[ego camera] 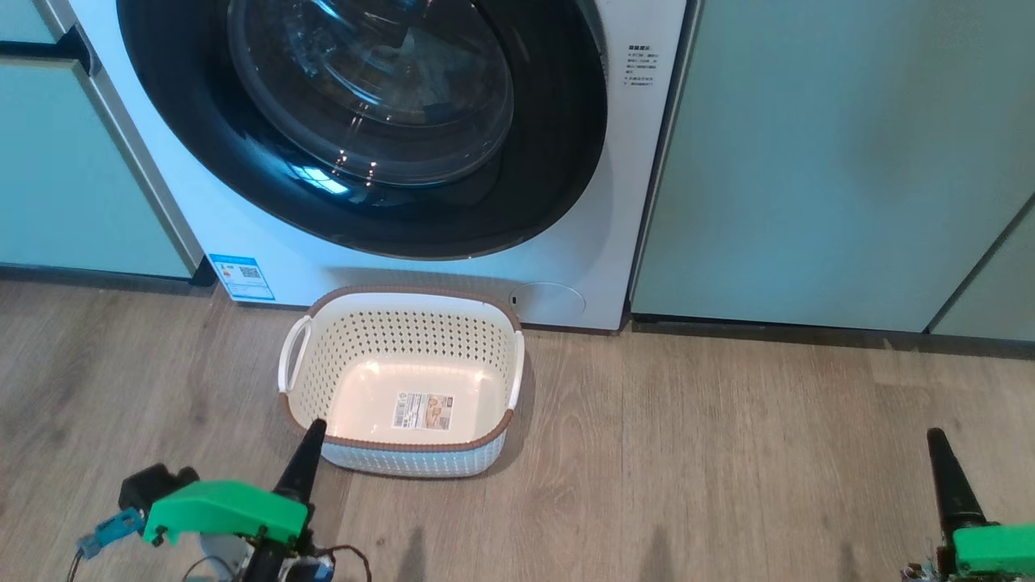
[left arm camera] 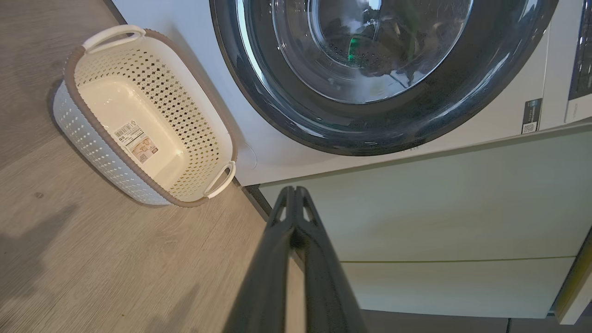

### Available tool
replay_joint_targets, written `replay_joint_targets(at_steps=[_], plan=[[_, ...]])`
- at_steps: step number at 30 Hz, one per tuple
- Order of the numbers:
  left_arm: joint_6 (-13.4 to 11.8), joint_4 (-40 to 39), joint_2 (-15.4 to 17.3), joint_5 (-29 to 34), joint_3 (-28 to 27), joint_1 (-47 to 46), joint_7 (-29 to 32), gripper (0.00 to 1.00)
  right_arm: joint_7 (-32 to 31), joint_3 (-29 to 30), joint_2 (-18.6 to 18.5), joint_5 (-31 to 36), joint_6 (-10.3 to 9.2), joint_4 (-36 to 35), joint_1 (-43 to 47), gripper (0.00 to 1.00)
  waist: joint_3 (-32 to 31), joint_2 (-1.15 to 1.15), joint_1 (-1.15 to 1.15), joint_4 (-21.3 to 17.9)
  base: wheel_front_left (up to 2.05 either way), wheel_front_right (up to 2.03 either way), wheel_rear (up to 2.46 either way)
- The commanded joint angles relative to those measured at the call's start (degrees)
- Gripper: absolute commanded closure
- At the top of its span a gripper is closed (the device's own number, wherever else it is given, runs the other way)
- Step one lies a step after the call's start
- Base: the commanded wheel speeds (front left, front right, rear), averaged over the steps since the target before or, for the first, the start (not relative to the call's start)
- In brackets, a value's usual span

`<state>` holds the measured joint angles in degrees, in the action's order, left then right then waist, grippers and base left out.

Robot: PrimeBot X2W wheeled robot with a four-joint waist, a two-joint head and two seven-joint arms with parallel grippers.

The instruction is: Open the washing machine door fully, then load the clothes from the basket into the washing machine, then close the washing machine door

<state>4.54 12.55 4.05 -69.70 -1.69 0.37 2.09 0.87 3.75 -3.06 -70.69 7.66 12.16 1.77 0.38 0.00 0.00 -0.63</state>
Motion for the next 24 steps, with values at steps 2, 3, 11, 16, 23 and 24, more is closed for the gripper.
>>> replay_joint_targets(at_steps=[2, 3, 11, 16, 23, 24], plan=[[0.71, -1.17, 0.08, -2.50, -1.99, -3.70, 0.56, 1.00, -0.63, -0.33, -1.30, -2.71, -0.13, -1.45, -4.07, 1.00, -0.01, 0.00, 0.00, 0.05, 0.00, 0.00, 0.00], [0.78, -1.09, 0.04, -3.11, -2.08, -3.79, 0.68, 1.00, -0.79, -0.30, -1.30, -3.35, -0.13, -1.35, -4.18, 1.00, -0.02, 0.00, 0.00, 0.07, 0.00, 0.00, 0.00], [1.34, -0.42, -0.27, -8.07, -2.80, -4.51, 1.65, 1.00, -2.04, -0.05, -1.31, -8.45, -0.14, -0.55, -5.10, 1.00, -0.07, 0.00, 0.00, 0.21, 0.00, 0.00, 0.00], [1.61, -0.09, -0.43, -10.55, -3.17, -4.86, 2.13, 1.00, -2.67, 0.08, -1.31, -11.00, -0.15, -0.16, -5.56, 1.00, -0.09, 0.00, 0.00, 0.29, 0.00, 0.00, 0.00], [2.17, 0.58, -0.73, -15.48, -3.89, -5.57, 3.09, 1.00, -3.94, 0.35, -1.30, -16.06, -0.16, 0.64, -6.48, 1.00, -0.14, 0.00, 0.00, 0.43, 0.00, 0.00, 0.00], [2.24, 0.66, -0.77, -16.10, -3.98, -5.66, 3.21, 1.00, -4.10, 0.38, -1.30, -16.70, -0.16, 0.74, -6.60, 1.00, -0.14, 0.00, 0.00, 0.45, 0.00, 0.00, 0.00]])
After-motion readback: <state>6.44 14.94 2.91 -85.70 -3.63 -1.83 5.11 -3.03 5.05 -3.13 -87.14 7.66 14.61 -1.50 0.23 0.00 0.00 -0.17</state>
